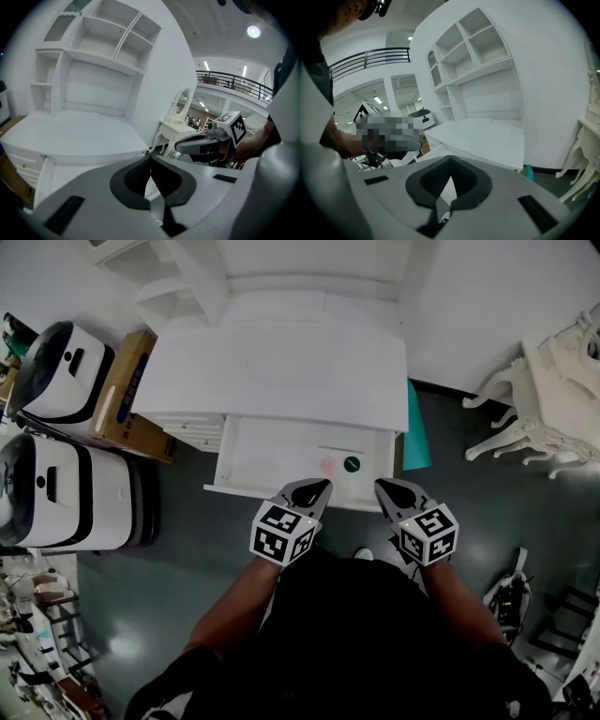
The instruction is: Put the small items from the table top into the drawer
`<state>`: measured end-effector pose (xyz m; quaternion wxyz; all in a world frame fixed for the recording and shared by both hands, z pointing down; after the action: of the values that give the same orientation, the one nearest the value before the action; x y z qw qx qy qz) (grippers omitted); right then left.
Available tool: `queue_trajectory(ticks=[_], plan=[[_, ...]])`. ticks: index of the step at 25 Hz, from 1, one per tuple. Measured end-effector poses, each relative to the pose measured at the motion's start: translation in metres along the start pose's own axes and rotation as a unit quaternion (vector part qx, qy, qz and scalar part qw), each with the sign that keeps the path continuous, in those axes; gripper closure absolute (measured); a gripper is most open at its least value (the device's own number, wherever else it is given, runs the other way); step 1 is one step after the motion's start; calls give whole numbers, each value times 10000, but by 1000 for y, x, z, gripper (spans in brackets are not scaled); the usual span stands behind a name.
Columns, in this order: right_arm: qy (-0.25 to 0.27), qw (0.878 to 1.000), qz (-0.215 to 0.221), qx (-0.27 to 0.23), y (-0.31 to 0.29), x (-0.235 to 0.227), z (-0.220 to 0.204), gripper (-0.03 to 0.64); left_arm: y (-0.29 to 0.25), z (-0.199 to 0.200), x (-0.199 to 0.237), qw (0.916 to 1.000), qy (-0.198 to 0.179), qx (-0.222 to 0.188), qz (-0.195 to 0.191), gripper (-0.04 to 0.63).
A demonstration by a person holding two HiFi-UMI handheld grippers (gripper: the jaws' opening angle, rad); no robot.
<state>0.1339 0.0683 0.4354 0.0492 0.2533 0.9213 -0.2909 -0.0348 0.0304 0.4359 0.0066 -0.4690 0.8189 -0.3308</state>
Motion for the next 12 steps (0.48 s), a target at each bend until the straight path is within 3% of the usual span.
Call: queue_trajectory(ticks=[12], plan=[[-139,9986,486,-138,71,-1,-40,592,3,-22,-87,9994,-37,50,339,592]])
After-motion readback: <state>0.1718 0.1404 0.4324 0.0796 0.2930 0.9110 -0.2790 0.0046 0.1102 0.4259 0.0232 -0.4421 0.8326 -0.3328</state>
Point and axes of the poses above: the fingertips, and each gripper's own axes: y backward along the fingers, x to its left, z out of its top, the point moved 6 cm from there along y, backward along the fingers, and after that the axes turned 3 degrees about x, right-handed, at the moved point
